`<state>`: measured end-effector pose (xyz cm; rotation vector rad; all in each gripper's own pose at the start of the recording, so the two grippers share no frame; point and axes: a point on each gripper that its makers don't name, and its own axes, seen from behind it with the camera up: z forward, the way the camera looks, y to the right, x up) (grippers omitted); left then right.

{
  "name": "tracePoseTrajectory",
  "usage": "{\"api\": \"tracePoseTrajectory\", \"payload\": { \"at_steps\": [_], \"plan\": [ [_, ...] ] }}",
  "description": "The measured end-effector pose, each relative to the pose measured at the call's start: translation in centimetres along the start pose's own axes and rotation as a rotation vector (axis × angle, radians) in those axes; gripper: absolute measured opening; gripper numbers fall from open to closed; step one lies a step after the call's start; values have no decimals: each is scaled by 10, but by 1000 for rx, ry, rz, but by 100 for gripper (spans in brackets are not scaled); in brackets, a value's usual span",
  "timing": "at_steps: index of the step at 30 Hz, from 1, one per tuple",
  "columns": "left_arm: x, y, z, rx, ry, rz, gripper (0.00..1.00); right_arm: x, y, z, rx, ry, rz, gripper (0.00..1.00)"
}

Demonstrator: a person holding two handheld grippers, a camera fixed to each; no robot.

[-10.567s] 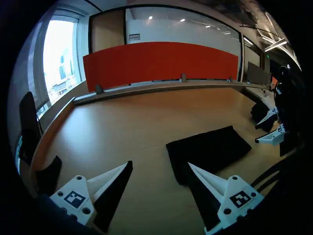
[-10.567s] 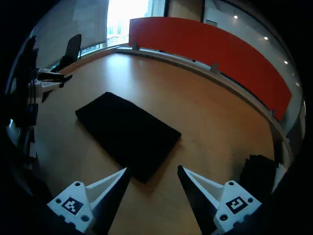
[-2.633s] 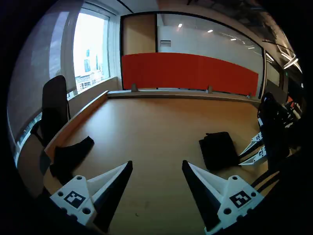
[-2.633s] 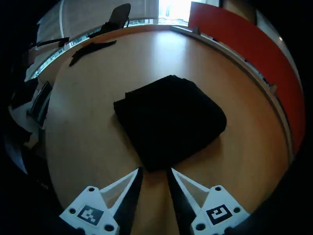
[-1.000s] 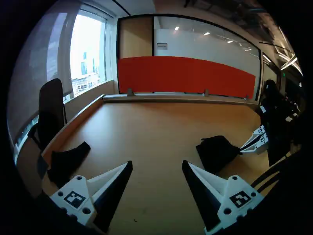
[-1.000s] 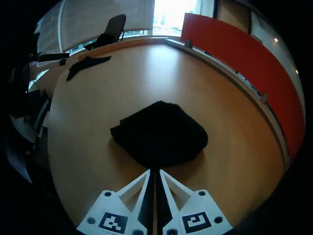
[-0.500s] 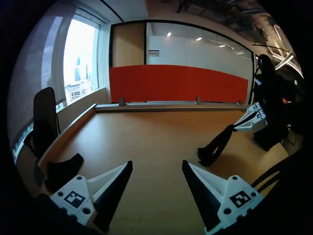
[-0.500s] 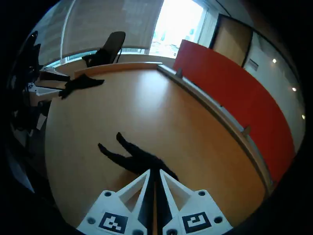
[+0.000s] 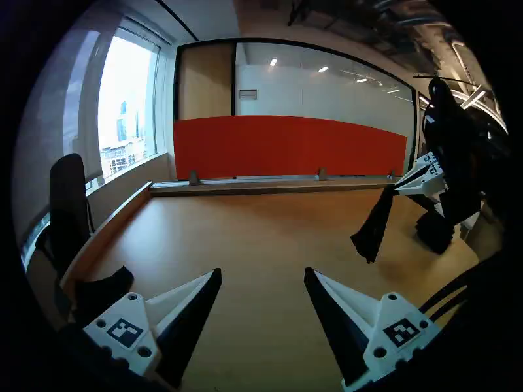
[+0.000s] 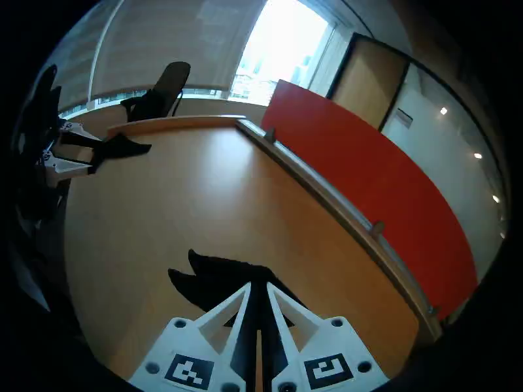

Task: Fold towel

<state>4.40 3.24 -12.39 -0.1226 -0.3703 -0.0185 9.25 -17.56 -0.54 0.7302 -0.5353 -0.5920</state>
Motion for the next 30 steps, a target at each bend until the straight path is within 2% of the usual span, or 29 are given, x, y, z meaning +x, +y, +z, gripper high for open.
{"api": "tracePoseTrajectory", "payload": {
  "at_steps": [15, 30],
  "plan": [
    [2, 7, 1, -18, -2, 10, 94, -12, 49, -27, -27, 9, 61, 1],
    [6, 8, 3, -10, -5, 9, 94, -45, 91, -55, -25, -26, 69, 1]
  ]
}}
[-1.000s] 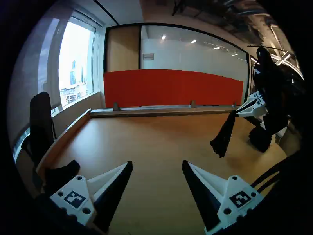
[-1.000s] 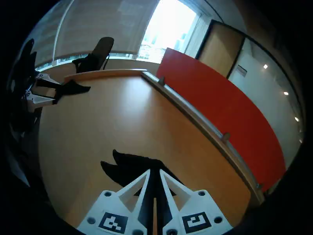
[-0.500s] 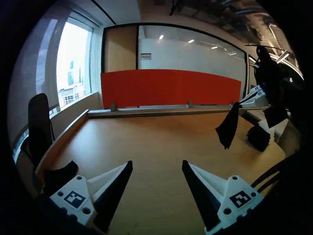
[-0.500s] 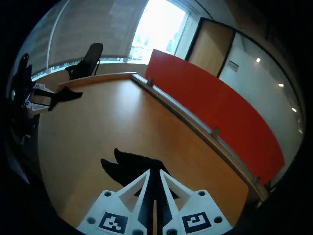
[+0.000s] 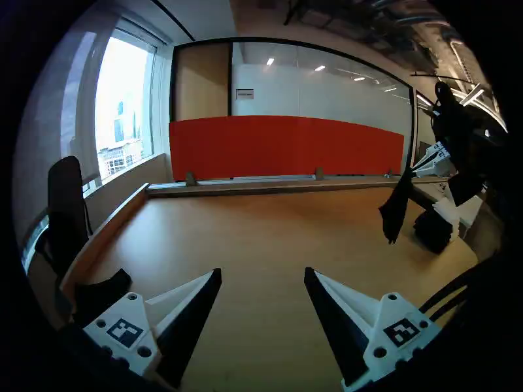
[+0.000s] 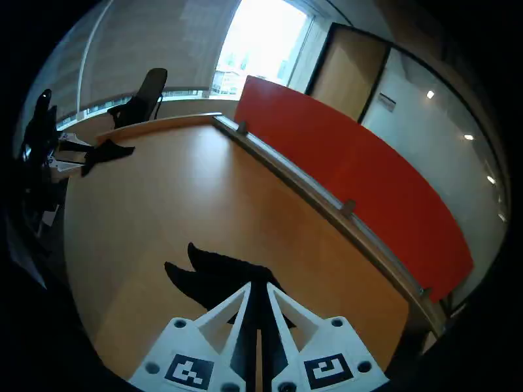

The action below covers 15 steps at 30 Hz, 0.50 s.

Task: Fold towel

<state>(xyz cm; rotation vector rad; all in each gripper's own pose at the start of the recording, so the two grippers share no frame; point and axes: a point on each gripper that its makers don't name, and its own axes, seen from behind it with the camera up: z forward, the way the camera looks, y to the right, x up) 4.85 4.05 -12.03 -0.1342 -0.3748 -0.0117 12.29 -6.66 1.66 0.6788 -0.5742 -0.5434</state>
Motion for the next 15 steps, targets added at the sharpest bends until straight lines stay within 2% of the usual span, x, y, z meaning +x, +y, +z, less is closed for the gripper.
{"api": "tracePoseTrajectory", "payload": {
  "at_steps": [15],
  "plan": [
    [-4, 2, -1, 13, -19, 3, 94, -34, 57, -22, -29, -48, 22, 1]
  ]
}}
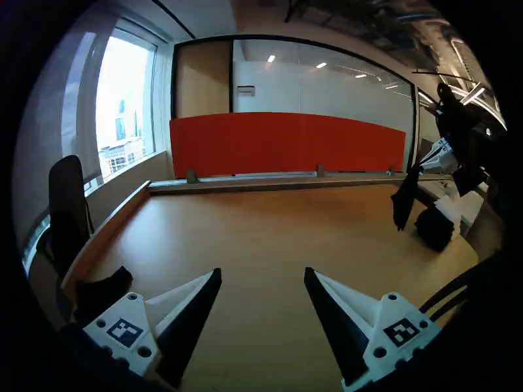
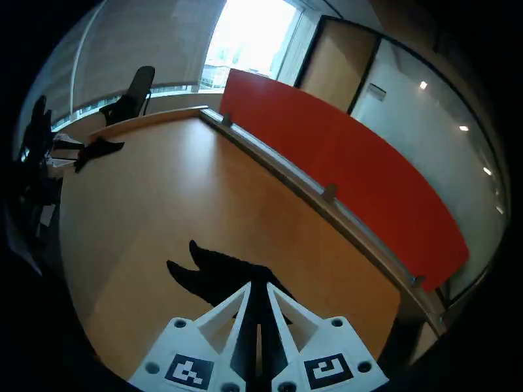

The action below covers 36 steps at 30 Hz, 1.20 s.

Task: Fold towel

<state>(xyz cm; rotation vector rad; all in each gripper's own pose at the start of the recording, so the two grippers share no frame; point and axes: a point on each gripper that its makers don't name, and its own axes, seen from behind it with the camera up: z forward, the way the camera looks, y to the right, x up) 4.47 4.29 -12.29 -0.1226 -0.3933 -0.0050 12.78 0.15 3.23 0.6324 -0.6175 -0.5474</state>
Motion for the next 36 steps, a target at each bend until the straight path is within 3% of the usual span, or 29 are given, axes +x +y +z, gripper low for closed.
{"api": "tracePoseTrajectory", "payload": {
  "at_steps": [12, 24, 36],
  "plan": [
    [-3, 4, 4, 14, -21, 8, 94, -30, 48, -7, -33, -52, 11, 1],
    [2, 16, 14, 15, -30, 20, 94, -59, 93, -15, -80, -80, 55, 1],
    [8, 33, 22, -2, -33, 37, 94, -89, 118, -37, -111, -107, 90, 1]
  ]
}}
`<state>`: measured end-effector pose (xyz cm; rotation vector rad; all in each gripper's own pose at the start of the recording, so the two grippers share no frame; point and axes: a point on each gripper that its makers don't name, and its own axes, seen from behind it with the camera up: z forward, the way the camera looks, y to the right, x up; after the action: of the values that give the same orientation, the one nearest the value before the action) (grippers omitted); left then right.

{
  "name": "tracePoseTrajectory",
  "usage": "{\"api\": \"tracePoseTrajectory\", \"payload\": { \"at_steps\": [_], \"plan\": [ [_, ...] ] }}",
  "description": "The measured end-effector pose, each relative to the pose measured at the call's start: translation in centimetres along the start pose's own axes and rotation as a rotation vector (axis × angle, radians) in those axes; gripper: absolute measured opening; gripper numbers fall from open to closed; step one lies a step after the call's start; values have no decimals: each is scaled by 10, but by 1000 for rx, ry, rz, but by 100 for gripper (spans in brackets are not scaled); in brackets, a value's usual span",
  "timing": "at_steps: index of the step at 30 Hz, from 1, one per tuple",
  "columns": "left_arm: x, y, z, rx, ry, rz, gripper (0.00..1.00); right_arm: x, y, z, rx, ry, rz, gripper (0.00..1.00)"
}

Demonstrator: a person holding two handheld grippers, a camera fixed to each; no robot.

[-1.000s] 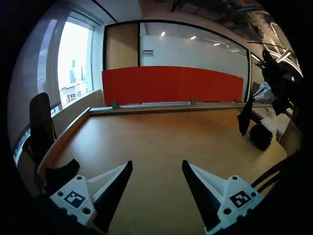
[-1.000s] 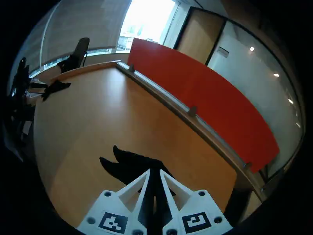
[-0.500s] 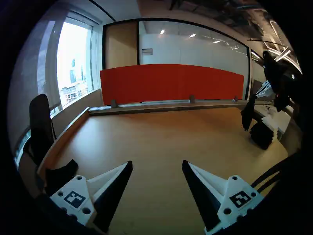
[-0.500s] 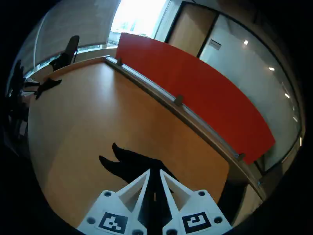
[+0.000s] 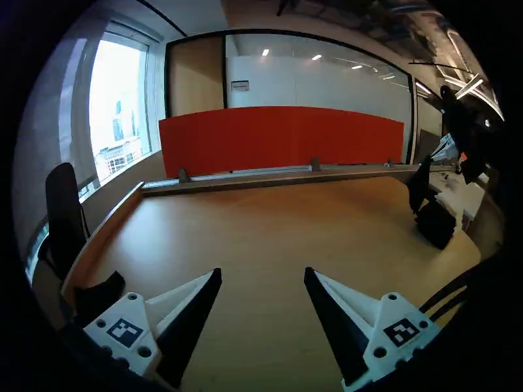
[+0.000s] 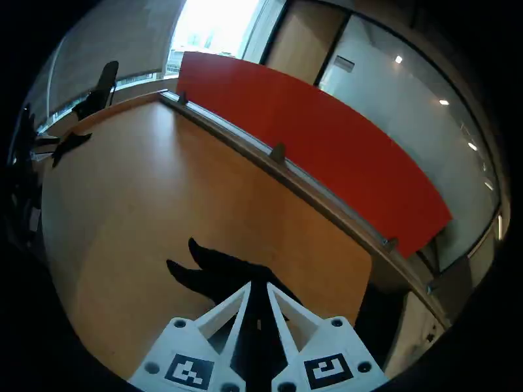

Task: Fold towel

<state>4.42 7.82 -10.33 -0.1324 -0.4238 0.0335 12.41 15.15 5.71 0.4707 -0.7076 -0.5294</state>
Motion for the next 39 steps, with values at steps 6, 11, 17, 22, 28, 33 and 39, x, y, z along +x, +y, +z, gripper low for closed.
{"api": "tracePoseTrajectory", "payload": {
  "at_steps": [6, 11, 17, 22, 28, 33, 39],
  "plan": [
    [2, 7, 3, -13, -1, 5, 94, -16, 3, -11, -5, -11, 14, 1],
    [5, 12, 2, -24, 3, 10, 94, -31, 5, -21, -11, -18, 30, 1],
    [6, 15, 0, -31, 5, 14, 94, -47, 7, -29, -15, -30, 50, 1],
    [5, 15, -2, -33, 4, 12, 94, -56, 3, -34, -15, -34, 66, 1],
    [3, 13, -5, -34, 5, 12, 94, -70, -3, -38, -18, -54, 76, 1],
    [3, 11, -7, -34, 7, 12, 94, -82, -9, -42, -24, -66, 91, 1],
    [3, 10, -9, -37, 6, 13, 94, -107, -14, -50, -32, -102, 100, 1]
  ]
}}
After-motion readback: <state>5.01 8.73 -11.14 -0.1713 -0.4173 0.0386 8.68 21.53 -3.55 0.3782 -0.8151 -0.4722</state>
